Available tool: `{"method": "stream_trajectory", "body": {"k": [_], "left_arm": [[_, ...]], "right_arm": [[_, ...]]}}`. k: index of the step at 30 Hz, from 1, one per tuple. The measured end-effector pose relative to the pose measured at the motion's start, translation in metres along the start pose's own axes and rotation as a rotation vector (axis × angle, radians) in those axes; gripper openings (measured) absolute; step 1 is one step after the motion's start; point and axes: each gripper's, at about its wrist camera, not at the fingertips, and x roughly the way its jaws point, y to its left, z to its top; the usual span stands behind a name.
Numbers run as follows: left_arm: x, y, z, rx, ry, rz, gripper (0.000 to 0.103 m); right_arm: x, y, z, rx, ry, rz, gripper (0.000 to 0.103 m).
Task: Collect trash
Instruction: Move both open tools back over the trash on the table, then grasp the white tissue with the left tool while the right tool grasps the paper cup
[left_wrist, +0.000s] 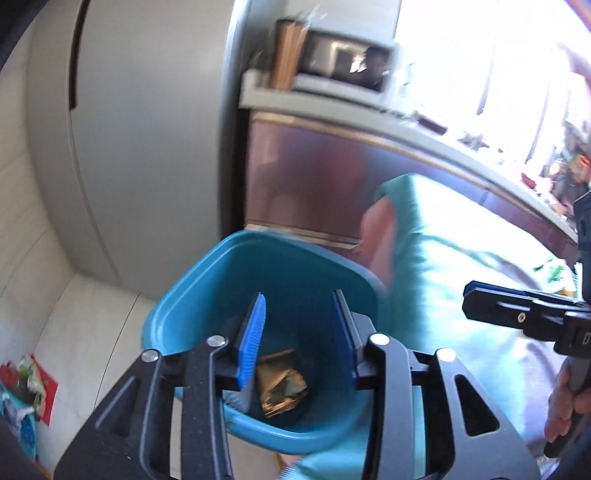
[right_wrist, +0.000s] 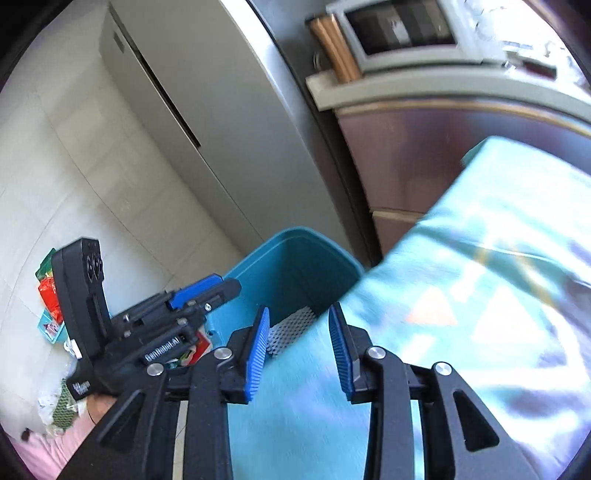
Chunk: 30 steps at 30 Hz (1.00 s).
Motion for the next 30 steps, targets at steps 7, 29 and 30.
{"method": "stream_trajectory", "body": {"k": [7,29,30], "left_arm": [[-0.037,-0.076,-0.002,0.124,-0.065,-0.163,0.05],[-0.001,-0.336,-0.056,0.452,0.168,-0.605,0.055],[0.003,-0.344,-0.057,0.461,0.181,-0.604,0.056]], "right_arm": [[-0.101,-0.025,-0.038,0.006,-0.166,-0.112,0.041],[-0.289,-0.126,-0.194,0.41,-0.431,-0.566,0.042],[-0.289,-0.129,-0.198,0.424,-0.431,-0.566,0.042]]}}
